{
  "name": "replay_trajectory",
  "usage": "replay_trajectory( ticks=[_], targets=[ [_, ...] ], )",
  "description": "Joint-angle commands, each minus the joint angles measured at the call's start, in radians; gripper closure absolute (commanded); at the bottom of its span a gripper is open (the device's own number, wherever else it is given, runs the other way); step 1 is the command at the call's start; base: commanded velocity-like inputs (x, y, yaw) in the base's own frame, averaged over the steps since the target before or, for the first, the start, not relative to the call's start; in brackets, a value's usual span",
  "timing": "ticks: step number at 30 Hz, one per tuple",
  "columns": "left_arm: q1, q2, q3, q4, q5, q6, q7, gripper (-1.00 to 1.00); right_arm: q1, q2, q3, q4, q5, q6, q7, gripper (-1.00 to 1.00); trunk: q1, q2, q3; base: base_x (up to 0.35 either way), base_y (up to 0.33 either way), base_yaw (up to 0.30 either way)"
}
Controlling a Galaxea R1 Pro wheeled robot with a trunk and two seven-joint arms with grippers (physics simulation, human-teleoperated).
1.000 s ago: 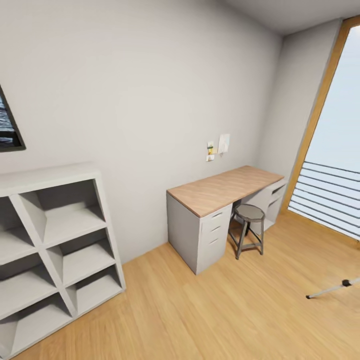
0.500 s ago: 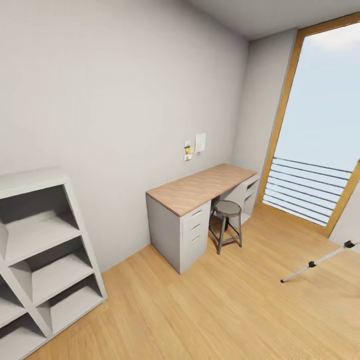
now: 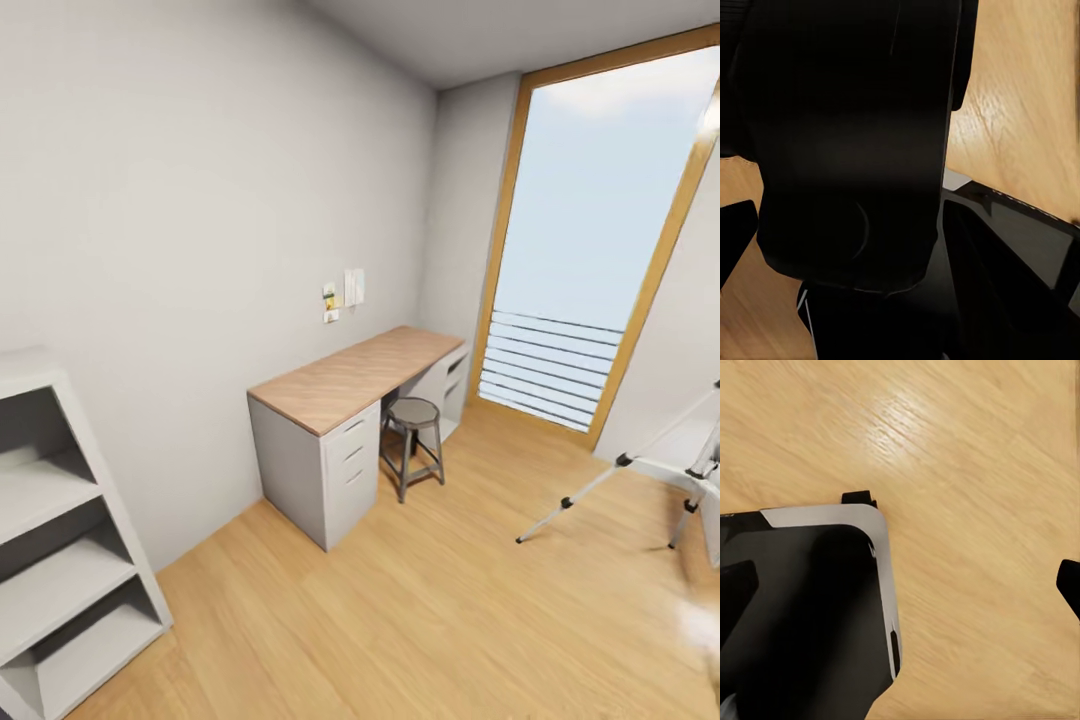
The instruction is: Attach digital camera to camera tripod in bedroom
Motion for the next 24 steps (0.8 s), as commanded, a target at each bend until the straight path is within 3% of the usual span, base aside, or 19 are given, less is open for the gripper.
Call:
replay_trajectory(
  ticks=[1, 24],
  targets=[
    [0.000, 0.000, -0.009, 0.000, 0.006, -0.002, -0.001, 1.00, -0.002, 0.000, -0.008, 0.003, 0.001, -0.006, 0.004, -1.00, 0.001, -0.002, -0.002, 0.000, 0.000, -0.297],
    [0.000, -0.001, -0.010, 0.000, -0.006, -0.002, -0.002, 1.00, -0.002, -0.001, -0.008, 0.003, 0.001, -0.007, 0.004, -1.00, 0.001, -0.002, -0.001, 0.000, 0.000, -0.297]
  ],
)
